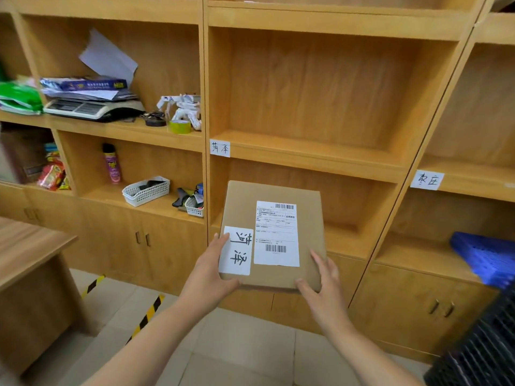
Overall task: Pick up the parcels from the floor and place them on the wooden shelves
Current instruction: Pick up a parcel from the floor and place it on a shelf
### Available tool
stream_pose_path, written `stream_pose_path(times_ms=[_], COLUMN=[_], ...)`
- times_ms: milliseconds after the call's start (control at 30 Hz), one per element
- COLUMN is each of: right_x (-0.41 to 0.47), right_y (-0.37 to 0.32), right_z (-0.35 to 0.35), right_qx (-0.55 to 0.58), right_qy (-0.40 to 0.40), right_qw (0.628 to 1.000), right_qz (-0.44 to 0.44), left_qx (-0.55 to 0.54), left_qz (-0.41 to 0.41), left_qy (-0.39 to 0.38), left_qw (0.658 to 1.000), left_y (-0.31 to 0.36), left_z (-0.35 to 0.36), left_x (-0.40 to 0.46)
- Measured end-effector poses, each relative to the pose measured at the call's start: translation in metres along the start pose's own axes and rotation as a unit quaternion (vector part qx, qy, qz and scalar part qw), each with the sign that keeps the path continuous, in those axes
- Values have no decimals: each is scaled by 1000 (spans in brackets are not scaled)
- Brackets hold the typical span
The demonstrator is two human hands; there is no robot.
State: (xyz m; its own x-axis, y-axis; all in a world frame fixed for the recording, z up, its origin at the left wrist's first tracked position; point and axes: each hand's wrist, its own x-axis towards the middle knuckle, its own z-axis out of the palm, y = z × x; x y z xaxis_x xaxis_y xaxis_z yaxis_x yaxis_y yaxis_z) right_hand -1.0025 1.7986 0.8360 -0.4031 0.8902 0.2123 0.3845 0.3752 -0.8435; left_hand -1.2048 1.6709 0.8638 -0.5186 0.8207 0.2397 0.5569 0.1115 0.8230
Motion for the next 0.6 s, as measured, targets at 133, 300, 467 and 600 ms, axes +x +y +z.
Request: stream_pose_path(times_ms=[133, 300, 467, 600], right_x=[44, 114, 202, 271], right_y=[-2, 2, -2, -4], right_z=[32, 71, 106, 121], right_qx=[16, 28, 49, 33], right_qy=[0, -7, -5, 9], right_qw=[1000, 999, 998, 998], right_qz=[-4, -21, -27, -57], left_qx=[0, 22, 21, 15], left_qz=[4, 5, 12, 5], left_qy=[4, 19, 43, 65], left_qw=[1000, 1000, 999, 998], left_y=[-24, -49, -60, -69], left_z=[-9, -17, -26, -25], left_x=[43, 110, 197, 260])
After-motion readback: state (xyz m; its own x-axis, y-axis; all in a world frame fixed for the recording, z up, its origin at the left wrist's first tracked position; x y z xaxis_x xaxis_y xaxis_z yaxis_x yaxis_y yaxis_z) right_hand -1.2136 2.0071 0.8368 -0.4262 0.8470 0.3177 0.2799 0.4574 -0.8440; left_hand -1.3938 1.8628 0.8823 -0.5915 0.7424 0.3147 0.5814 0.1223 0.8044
